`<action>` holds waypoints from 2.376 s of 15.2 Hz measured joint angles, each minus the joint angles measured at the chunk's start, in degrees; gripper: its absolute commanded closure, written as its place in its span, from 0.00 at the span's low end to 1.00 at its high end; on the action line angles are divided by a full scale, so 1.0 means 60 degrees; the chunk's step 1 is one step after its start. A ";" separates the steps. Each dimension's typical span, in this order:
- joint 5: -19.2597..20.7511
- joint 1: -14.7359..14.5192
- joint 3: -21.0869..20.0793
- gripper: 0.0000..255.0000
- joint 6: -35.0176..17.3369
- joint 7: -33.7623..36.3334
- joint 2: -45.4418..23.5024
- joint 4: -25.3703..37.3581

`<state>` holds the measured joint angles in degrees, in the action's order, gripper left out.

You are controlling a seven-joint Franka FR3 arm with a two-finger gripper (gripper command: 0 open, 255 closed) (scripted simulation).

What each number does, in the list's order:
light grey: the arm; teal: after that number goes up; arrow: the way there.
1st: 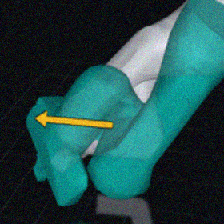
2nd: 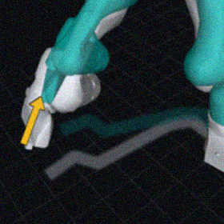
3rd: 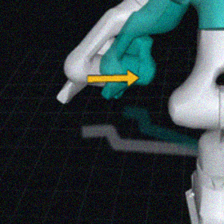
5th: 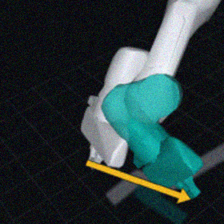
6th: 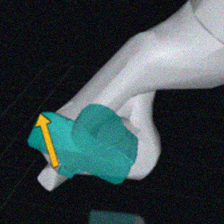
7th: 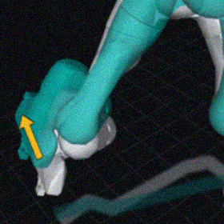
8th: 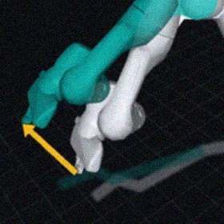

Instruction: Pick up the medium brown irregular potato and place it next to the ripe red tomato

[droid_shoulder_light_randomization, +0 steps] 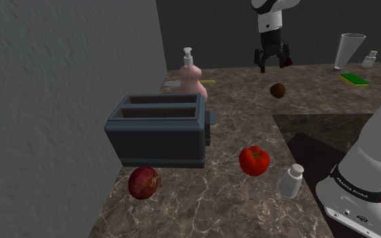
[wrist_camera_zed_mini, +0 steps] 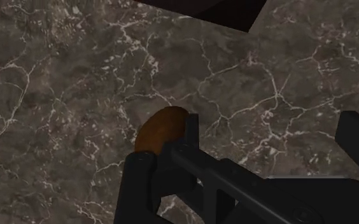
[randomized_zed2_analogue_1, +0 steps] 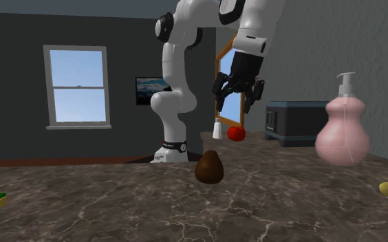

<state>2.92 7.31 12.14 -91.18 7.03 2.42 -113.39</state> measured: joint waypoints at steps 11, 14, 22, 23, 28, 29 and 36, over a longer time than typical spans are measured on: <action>-0.1138 0.1341 0.0960 0.00 0.1342 0.1024 -0.4593 0.3563; -0.1199 0.1426 0.1024 0.00 0.1117 0.1113 -0.4751 0.3319; -0.1173 0.1365 0.1037 0.00 0.0385 0.1137 -0.4549 0.2369; -0.1173 0.1365 0.1038 0.00 0.0378 0.1136 -0.4546 0.2359; -0.1171 0.1365 0.1039 1.00 0.0374 0.1135 -0.4539 0.2360; -0.1172 0.1365 0.1038 1.00 0.0375 0.1135 -0.4541 0.2362; -0.1171 0.1365 0.1039 1.00 0.0377 0.1135 -0.4540 0.2359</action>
<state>-4.11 15.50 18.37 -88.92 13.84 -24.82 -99.24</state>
